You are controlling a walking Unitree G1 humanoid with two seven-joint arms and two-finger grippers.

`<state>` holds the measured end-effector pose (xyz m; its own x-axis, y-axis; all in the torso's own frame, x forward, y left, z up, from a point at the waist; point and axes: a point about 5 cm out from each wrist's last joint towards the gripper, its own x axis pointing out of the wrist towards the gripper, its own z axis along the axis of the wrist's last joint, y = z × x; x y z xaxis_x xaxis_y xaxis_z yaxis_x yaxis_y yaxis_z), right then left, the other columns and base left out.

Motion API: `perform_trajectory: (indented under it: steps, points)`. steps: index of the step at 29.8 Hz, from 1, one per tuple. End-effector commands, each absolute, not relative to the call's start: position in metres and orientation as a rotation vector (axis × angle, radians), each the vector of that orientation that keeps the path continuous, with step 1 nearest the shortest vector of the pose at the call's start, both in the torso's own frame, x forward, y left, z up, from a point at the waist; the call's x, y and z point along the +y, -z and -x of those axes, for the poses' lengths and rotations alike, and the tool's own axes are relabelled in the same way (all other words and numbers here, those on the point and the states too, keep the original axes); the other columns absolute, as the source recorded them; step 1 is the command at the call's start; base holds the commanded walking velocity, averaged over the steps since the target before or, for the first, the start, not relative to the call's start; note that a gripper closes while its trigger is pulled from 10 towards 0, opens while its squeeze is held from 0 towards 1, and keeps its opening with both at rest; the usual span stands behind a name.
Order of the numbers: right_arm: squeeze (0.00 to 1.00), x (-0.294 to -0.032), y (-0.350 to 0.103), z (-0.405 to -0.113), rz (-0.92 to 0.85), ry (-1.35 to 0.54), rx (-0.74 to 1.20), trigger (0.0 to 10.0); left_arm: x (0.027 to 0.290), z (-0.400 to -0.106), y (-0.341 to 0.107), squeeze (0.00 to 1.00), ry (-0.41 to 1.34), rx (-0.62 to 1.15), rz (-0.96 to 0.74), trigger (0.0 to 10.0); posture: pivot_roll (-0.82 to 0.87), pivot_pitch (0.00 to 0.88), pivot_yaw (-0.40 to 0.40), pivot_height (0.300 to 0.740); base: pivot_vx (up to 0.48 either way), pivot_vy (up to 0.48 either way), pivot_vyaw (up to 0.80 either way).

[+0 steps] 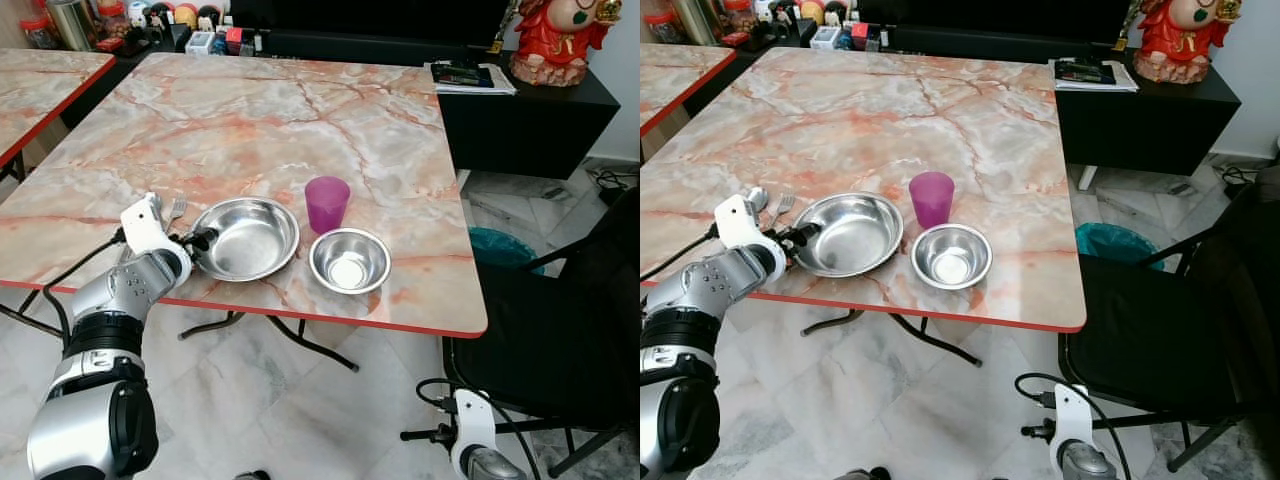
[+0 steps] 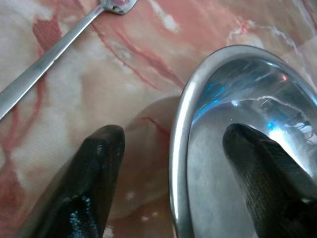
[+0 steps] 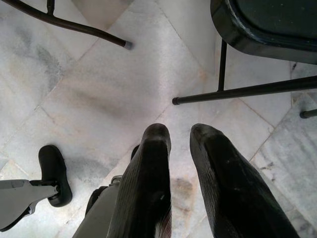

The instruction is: Setting the table

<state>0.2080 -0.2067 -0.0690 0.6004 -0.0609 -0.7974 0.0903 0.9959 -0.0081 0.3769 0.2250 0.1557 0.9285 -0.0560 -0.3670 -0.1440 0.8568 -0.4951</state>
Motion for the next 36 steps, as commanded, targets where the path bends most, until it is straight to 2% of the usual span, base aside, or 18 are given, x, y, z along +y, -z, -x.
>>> perform_trajectory:
  steps: [1,36]
  points:
    - [0.0,-0.2065,0.071,-0.2046,-0.052,0.101,0.935,10.0,0.2232,-0.379,-0.1581,0.0,-0.045,0.384,0.535,0.0,0.01,0.118,-0.012,0.736,0.0,0.0,0.0]
    - [0.0,-0.2069,0.0707,-0.2052,-0.048,0.099,0.935,10.0,0.2216,-0.3763,-0.1544,0.0,-0.041,0.394,0.56,0.0,0.01,0.123,-0.016,0.736,0.0,0.0,0.0]
